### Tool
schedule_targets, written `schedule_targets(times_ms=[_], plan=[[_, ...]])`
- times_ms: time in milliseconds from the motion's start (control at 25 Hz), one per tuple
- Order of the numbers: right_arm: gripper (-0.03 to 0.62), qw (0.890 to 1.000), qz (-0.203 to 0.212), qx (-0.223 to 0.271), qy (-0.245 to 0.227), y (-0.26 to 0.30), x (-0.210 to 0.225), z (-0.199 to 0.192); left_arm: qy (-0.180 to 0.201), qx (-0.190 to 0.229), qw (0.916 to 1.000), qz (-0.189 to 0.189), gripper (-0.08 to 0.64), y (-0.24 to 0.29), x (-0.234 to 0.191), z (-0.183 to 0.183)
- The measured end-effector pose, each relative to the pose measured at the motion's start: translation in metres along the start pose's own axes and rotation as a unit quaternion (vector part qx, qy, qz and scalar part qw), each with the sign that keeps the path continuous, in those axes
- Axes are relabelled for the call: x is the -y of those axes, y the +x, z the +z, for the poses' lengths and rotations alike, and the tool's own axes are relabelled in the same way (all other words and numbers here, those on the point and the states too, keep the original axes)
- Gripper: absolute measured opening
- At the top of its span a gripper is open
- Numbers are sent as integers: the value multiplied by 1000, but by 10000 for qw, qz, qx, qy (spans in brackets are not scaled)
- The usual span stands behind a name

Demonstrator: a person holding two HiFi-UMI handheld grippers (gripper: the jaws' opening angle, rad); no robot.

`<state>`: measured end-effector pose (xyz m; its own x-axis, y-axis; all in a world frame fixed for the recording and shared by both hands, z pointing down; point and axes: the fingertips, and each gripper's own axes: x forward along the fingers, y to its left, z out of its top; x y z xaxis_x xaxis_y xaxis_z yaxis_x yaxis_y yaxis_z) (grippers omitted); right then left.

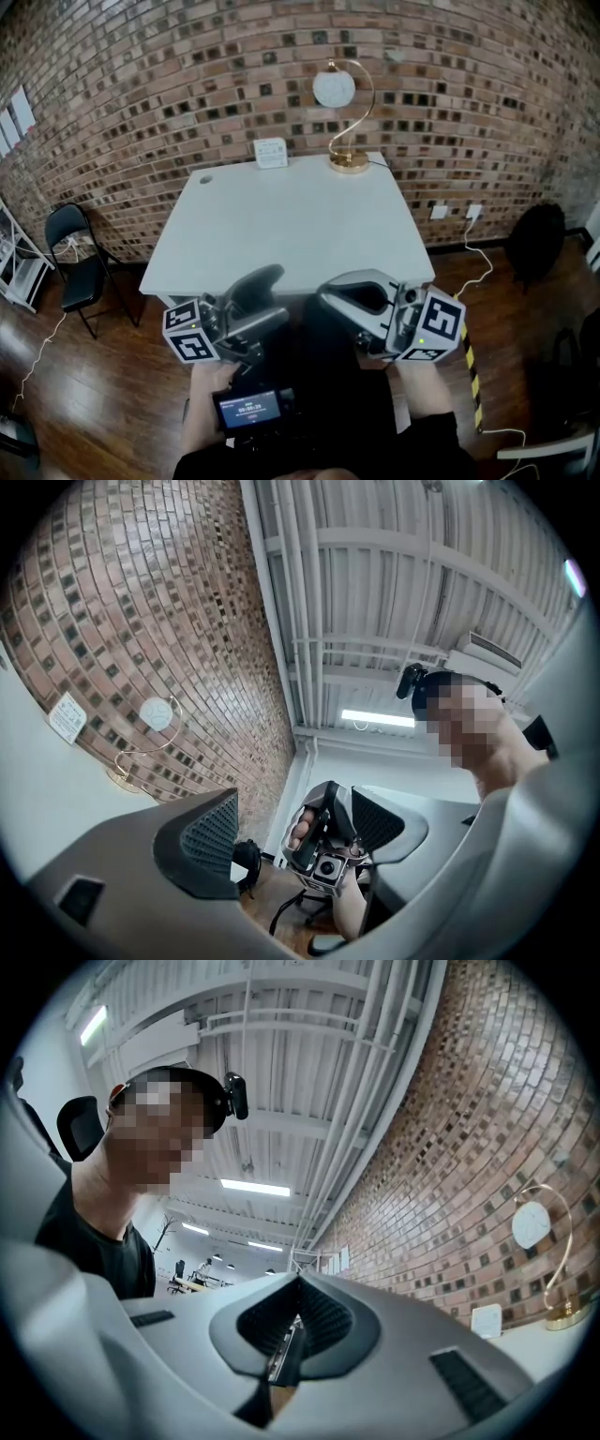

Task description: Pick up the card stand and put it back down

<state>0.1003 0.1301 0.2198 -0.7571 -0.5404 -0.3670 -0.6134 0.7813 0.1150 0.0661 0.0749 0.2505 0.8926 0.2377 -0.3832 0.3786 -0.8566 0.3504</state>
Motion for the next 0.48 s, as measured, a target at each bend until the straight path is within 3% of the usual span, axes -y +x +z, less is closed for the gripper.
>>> schedule_targets(times_ms=[480], plan=[[15,10000,9,-38,20,-1,0,-2,-24,-4,10000,-4,373,0,-2,-2]])
